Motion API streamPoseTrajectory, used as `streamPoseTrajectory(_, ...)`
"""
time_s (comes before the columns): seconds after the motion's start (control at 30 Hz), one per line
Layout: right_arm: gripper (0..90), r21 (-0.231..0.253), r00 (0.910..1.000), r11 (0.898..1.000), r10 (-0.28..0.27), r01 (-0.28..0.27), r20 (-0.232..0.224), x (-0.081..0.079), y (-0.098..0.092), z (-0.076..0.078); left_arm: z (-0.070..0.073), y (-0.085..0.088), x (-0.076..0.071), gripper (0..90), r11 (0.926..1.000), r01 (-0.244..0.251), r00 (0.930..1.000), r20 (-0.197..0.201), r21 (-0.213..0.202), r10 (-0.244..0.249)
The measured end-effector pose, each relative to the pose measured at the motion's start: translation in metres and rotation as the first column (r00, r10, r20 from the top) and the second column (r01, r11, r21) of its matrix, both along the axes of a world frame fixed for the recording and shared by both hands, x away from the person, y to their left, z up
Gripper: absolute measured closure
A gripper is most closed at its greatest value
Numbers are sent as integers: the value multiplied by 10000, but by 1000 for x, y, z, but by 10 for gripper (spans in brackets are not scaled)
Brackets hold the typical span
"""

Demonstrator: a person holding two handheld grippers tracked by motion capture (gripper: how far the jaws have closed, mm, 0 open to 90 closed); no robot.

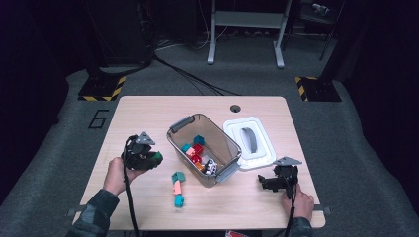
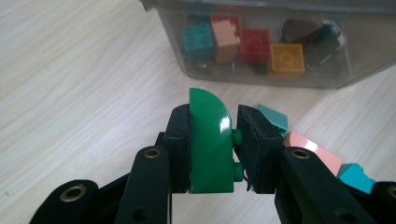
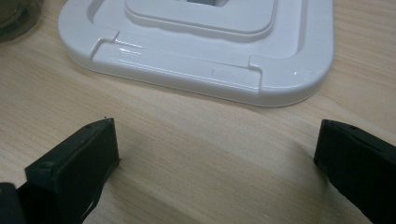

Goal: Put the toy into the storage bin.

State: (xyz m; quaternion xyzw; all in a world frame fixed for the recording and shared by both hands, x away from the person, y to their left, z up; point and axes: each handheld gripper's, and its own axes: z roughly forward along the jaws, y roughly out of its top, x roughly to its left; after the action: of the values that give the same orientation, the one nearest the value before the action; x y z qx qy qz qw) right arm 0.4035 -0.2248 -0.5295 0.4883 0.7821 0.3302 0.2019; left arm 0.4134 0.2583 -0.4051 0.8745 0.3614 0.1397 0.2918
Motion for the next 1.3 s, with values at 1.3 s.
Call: streamPoseTrajectory(1.3,0,3,10000,10000,-2,2,-1,0,0,0,53,-38,53,665,9982,25,9890,1476,-603,64)
